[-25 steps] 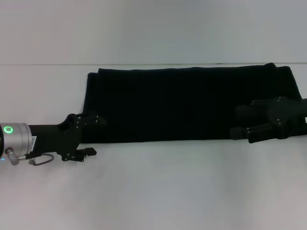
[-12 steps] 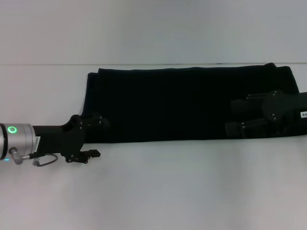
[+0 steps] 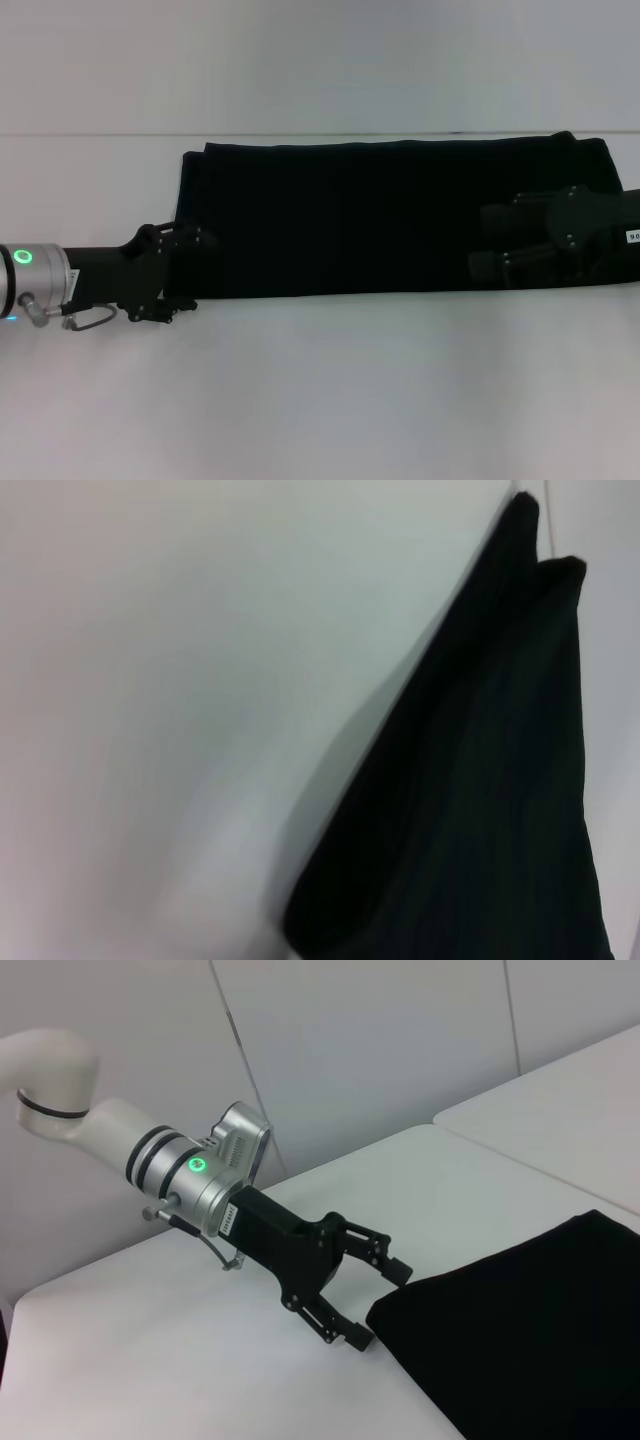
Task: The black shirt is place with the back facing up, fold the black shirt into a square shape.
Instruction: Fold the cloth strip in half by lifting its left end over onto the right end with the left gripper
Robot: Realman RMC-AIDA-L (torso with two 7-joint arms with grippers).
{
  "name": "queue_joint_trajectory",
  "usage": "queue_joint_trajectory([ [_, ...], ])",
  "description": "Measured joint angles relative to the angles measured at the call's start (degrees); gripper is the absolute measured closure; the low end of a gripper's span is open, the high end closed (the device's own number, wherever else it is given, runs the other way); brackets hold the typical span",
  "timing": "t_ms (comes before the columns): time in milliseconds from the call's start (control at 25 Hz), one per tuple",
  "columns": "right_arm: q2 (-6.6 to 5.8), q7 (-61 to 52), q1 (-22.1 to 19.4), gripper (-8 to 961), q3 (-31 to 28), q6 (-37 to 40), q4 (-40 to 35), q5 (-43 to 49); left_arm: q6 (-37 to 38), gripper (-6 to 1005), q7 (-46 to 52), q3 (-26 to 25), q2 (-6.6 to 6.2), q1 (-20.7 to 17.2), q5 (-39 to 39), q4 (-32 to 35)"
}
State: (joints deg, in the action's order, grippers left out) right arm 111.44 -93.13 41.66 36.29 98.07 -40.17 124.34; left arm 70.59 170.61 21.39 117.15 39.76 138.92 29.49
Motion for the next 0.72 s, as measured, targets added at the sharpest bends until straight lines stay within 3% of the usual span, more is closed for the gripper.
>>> queue_joint_trajectory([
  [720,-0.09,0.0,0.0,46,-0.4,0.3,0.0,-0.8,-1.1,67,0.0,0.0,-0.10,-0.4,1.9,0.4],
])
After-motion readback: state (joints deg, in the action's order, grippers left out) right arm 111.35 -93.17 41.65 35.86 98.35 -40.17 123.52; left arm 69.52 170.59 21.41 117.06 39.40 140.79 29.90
